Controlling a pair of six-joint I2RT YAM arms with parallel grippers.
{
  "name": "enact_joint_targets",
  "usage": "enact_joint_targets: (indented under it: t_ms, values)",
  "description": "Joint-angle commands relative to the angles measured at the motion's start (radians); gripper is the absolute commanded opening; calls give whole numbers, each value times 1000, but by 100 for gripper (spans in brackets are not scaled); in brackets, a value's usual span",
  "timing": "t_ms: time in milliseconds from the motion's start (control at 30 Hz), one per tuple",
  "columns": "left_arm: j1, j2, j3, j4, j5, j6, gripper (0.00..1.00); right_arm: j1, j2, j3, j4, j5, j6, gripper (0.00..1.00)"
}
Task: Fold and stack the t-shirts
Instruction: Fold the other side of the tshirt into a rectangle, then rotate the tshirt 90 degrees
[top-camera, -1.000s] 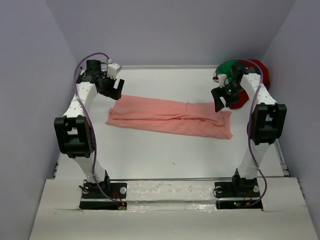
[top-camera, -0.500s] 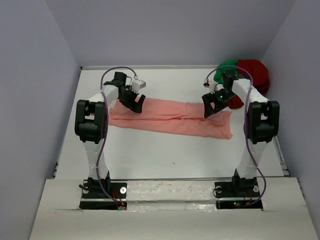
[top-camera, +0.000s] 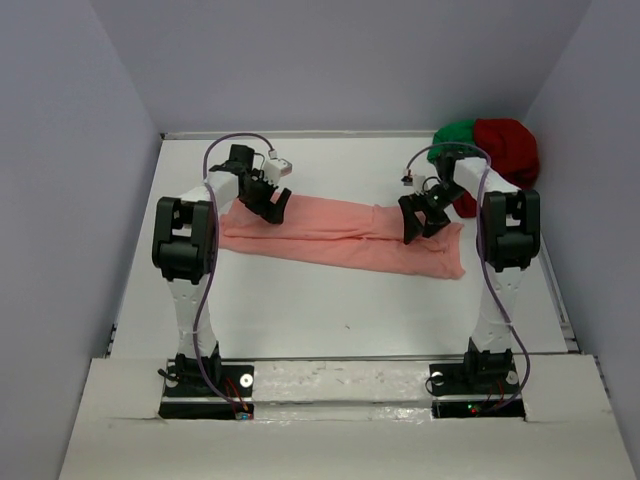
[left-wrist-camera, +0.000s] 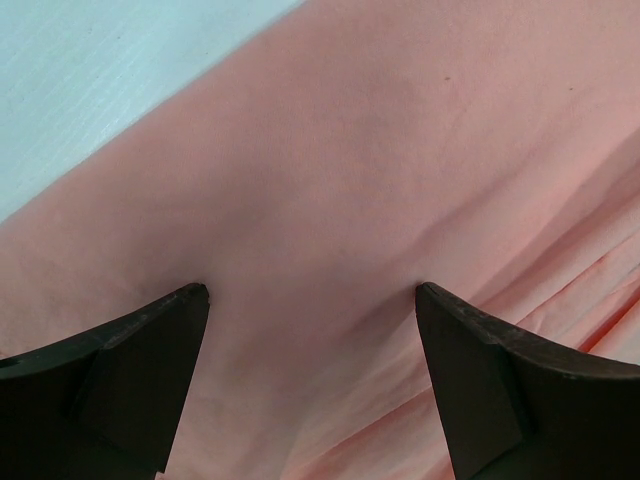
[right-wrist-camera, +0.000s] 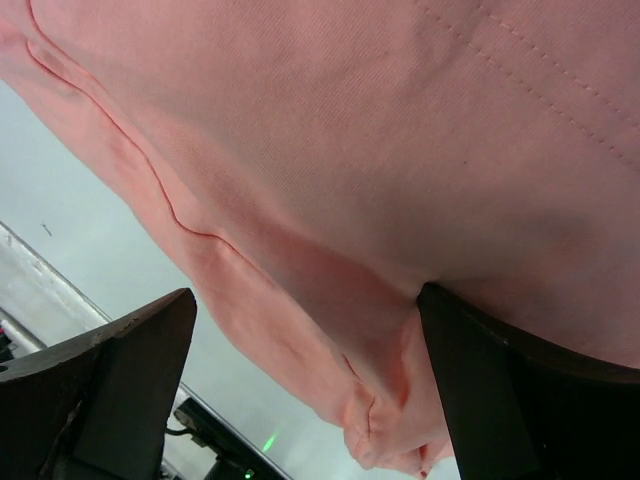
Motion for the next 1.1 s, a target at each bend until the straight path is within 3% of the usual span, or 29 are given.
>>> enact_joint_targets:
  t_ms: [0, 167, 433, 500, 667, 900, 1067]
  values:
    - [2, 23, -25, -23, -17, 16, 99, -2, 100, 64, -8, 32, -9, 100]
    - [4, 1, -28, -104, -42, 24, 99, -2, 195, 246, -66, 40, -14, 100]
    - [5, -167, -140, -228, -43, 33, 99, -2, 345, 598, -81, -24, 19, 100]
    - [5, -216, -178, -236, -117, 4, 99, 7, 371, 665, -68, -35, 32, 100]
    - [13, -324, -224, -305, -137, -39, 99, 7, 385, 702, 4, -75, 36, 100]
    - [-6, -443, -235, -460, 56, 31, 99, 17, 390, 733, 148, -262, 61, 100]
    - [-24, -485, -224, -483, 99, 21, 99, 26, 370, 739, 256, -340, 91, 100]
